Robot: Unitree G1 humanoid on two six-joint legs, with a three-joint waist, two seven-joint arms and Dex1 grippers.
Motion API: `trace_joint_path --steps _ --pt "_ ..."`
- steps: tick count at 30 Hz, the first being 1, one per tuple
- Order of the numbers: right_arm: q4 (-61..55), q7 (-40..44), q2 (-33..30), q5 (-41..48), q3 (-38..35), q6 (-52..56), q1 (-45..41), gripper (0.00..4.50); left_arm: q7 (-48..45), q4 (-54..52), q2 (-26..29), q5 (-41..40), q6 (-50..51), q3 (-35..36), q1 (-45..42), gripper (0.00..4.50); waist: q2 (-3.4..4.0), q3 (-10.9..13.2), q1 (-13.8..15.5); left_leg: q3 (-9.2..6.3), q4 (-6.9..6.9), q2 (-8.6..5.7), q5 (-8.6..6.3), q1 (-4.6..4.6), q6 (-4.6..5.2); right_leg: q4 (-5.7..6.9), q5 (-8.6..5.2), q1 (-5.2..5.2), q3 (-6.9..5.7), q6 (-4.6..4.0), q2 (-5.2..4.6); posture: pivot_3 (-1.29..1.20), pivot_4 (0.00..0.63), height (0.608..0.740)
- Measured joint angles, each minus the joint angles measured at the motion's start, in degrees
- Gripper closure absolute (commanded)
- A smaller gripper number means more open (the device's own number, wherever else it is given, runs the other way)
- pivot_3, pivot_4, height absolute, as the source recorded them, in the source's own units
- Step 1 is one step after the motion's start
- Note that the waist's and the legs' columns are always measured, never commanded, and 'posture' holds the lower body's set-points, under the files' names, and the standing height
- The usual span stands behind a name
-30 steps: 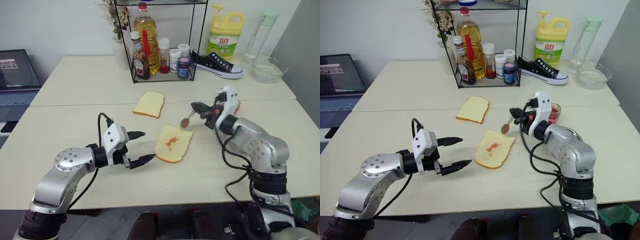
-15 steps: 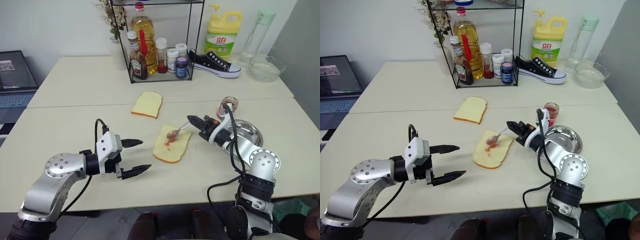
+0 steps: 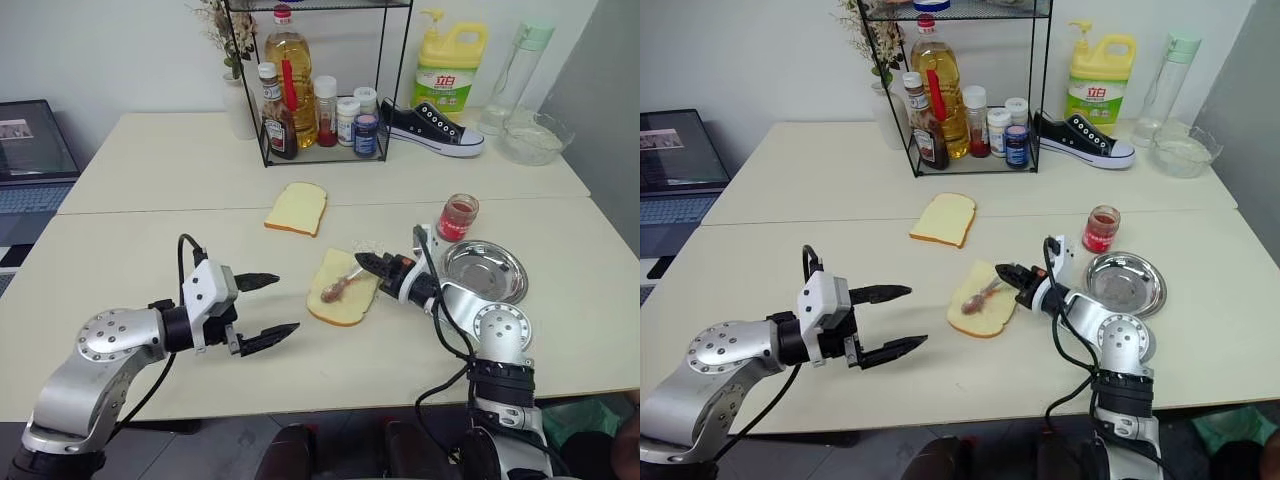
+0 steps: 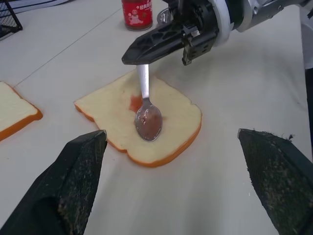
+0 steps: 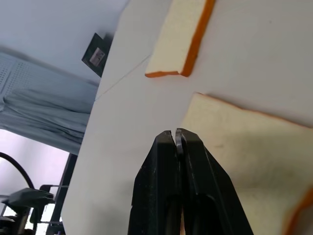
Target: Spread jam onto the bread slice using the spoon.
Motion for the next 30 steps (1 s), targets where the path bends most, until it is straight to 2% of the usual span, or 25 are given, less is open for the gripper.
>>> trace_joint_path --steps 9,20,25,30 --pt "6.9 3.7 -4.2 -2.3 -0.4 -6.7 -3.2 4.47 1.4 -0.3 -0.5 0.0 1.3 -2.0 -1.0 0.00 -0.01 0.0 0.2 -0.04 0.02 -0.01 0.00 0.09 0.00 -0.03 0.00 0.17 -0.04 0.00 0.00 0.00 0.150 0.740" --pt "8.3 4.7 -9.2 -1.7 -2.9 -7.8 -4.5 4.47 0.4 0.4 -0.5 0.0 1.1 -2.3 -1.9 0.00 -0.01 0.0 0.2 -0.03 0.02 -0.01 0.00 0.10 0.00 -0.04 0.00 0.19 -0.03 0.00 -0.01 0.00 0.150 0.740" --pt "5.5 2.2 -8.8 3.5 -6.6 -4.4 -4.5 4.47 0.2 0.6 -0.5 0.0 0.9 -2.5 -1.9 0.00 -0.01 0.0 0.1 -0.04 0.00 0.00 0.00 0.09 0.00 -0.05 0.00 0.17 -0.02 0.00 -0.03 0.00 0.150 0.740" --pt "1.5 0.3 -5.9 9.5 -6.5 -1.3 -4.9 4.47 -0.1 0.6 -0.5 0.1 0.8 -2.5 -1.9 0.00 0.00 0.0 0.0 -0.04 -0.03 0.05 0.00 0.09 0.01 -0.05 0.00 0.14 -0.01 0.00 -0.01 0.00 0.150 0.740"
